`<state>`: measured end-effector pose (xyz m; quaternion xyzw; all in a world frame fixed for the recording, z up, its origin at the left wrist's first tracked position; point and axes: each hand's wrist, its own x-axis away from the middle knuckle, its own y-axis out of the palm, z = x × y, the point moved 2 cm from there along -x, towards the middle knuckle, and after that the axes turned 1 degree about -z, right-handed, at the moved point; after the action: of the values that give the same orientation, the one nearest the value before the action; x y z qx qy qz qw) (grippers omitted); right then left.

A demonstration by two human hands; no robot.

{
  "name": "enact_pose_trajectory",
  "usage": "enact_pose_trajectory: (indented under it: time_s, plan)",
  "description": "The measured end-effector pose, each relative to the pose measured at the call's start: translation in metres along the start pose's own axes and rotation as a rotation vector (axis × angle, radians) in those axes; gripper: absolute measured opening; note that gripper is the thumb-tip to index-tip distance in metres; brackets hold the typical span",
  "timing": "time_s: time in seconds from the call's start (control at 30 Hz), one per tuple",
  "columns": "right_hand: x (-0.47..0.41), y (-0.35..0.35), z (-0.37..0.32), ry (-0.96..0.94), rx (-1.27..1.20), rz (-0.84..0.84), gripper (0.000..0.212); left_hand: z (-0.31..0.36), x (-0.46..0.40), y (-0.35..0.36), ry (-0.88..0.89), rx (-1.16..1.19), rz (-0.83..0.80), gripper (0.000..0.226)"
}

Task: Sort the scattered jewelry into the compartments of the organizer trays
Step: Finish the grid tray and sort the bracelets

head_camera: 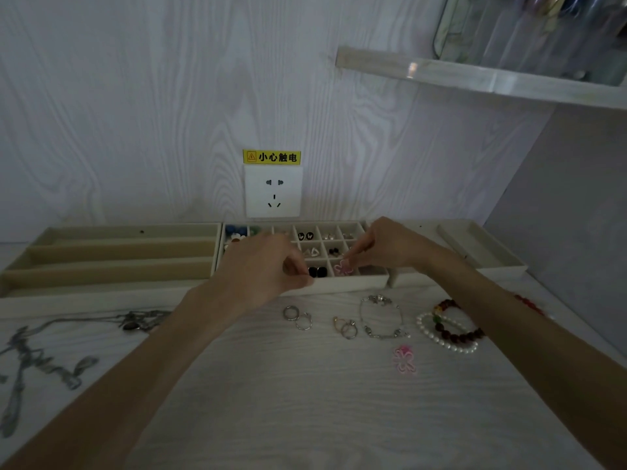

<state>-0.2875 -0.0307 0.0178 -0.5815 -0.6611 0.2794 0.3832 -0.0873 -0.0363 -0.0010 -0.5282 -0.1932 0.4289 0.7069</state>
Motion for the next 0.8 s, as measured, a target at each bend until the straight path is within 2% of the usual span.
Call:
enact_pose_trajectory:
  time_s: [0.37,0.5,0.63,0.8]
  plan:
    - [-0.008,-0.001,0.003,0.120,-0.043,-0.125,0.019,0.000,0.000,0.000,0.009,-0.014,-0.001,0.015]
    - [-0.008,0.002,0.005,0.081,-0.012,-0.112,0.019,0.000,0.001,0.001,0.016,-0.019,0.018,0.014]
    - [-0.006,0.004,0.001,-0.007,0.087,-0.008,0.007,-0.002,0.001,0.002,0.023,-0.002,0.022,0.014]
    - [0.008,-0.012,-0.011,-0.061,0.177,0.124,0.017,0.001,0.004,0.000,0.034,-0.038,0.025,0.015]
